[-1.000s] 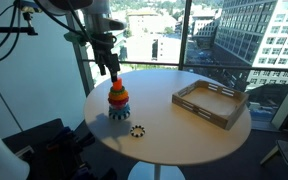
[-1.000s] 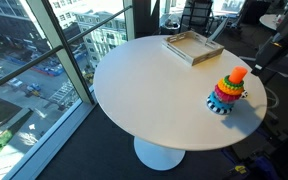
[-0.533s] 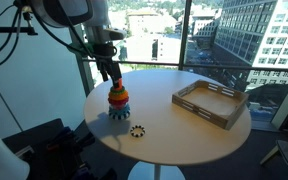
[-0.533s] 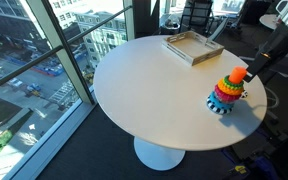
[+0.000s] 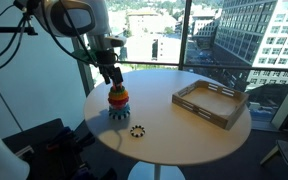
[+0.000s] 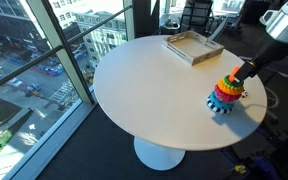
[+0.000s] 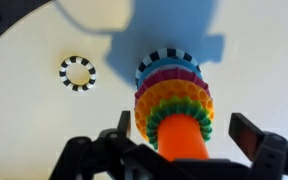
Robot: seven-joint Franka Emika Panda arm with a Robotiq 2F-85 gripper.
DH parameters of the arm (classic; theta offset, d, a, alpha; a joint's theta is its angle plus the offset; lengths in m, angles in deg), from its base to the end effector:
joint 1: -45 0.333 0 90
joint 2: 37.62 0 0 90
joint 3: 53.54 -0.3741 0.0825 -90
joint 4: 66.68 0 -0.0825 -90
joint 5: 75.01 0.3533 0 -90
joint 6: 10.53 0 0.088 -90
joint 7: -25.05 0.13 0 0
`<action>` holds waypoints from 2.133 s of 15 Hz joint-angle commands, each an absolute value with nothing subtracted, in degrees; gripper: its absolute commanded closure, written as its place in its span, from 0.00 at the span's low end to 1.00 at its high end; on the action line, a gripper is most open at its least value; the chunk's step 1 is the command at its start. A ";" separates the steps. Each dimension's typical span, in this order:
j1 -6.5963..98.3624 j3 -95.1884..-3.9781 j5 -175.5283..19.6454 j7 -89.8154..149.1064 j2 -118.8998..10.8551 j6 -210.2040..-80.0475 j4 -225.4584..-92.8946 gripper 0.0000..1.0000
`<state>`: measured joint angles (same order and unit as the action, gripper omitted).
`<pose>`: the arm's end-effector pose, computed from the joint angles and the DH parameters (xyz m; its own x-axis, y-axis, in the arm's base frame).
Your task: Put the green ring on the table
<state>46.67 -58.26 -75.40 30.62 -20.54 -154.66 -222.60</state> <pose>0.3610 0.0403 0.3814 0.9955 0.0180 0.0934 0.0162 -0.9997 0.0197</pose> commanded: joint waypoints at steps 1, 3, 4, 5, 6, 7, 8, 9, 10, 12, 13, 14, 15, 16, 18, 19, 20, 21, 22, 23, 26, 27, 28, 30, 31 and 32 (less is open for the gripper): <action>46.63 -59.16 -76.46 32.93 -22.08 -157.15 -222.34 0.00; 46.43 -59.38 -76.85 33.40 -22.47 -157.82 -222.32 0.00; 46.31 -59.45 -77.03 33.75 -22.61 -158.13 -222.33 0.00; 46.26 -59.49 -77.11 34.08 -22.76 -158.38 -222.32 0.00; 46.22 -59.52 -77.22 34.32 -22.88 -158.58 -222.32 0.00; 46.23 -59.48 -77.15 34.44 -22.99 -158.70 -222.31 0.00; 46.26 -59.40 -77.02 34.47 -23.09 -158.79 -222.30 0.00; 46.38 -59.20 -76.61 34.26 -23.13 -158.83 -222.29 0.00; 46.42 -59.12 -76.43 34.25 -23.16 -158.83 -222.28 0.00; 46.45 -58.93 -76.10 34.04 -23.18 -158.91 -222.26 0.00; 46.47 -58.75 -75.85 33.80 -23.10 -158.81 -222.22 0.00; 46.46 -58.68 -75.74 33.75 -23.09 -158.84 -222.21 0.00; 46.46 -58.61 -75.62 33.73 -23.06 -158.89 -222.22 0.00; 46.50 -58.54 -75.45 33.69 -23.02 -158.95 -222.25 0.00; 46.54 -58.42 -75.28 33.68 -23.10 -159.08 -222.28 0.00; 46.54 -58.38 -75.25 33.70 -23.14 -159.15 -222.29 0.00; 46.54 -58.35 -75.22 33.72 -23.19 -159.19 -222.28 0.00; 46.53 -58.33 -75.20 33.78 -23.26 -159.23 -222.23 0.03; 46.56 -58.30 -75.13 33.78 -23.30 -159.26 -222.20 0.11; 46.57 -58.28 -75.08 33.81 -23.38 -159.31 -222.17 0.16; 46.64 -58.24 -74.86 33.83 -23.64 -159.34 -222.07 0.27; 46.65 -58.23 -74.83 33.81 -23.76 -159.38 -222.05 0.24; 46.67 -58.20 -74.75 33.78 -23.86 -159.37 -222.03 0.31; 46.74 -58.16 -74.53 33.70 -23.84 -159.32 -221.94 0.55; 46.76 -58.15 -74.44 33.69 -23.57 -159.21 -221.88 0.55; 46.78 -58.13 -74.34 33.65 -23.32 -159.03 -221.87 0.55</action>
